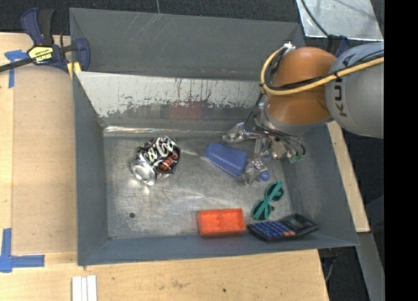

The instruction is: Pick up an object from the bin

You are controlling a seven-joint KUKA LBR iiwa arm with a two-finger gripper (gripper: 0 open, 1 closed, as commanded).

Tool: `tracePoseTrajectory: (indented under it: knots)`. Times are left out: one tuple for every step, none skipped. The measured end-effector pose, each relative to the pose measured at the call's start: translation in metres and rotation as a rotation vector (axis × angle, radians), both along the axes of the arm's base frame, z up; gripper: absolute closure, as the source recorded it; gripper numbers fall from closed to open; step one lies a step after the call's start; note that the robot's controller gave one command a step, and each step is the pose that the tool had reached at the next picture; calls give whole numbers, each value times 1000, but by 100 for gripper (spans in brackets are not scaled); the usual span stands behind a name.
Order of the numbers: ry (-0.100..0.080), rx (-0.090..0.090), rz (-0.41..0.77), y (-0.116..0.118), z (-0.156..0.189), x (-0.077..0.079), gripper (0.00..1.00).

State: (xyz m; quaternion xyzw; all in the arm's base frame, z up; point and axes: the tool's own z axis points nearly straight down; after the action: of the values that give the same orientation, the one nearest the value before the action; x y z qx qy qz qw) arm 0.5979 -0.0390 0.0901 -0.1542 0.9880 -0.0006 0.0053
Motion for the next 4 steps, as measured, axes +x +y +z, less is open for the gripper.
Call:
tracePoseTrajectory:
  knots:
    - [-9, 0, -98, 45, -13, 20, 100]
    - [-3, 1, -98, 45, -16, 18, 0]
    - [-13, 3, -99, 46, -13, 21, 100]
    - [-13, 3, -99, 46, -13, 21, 100]
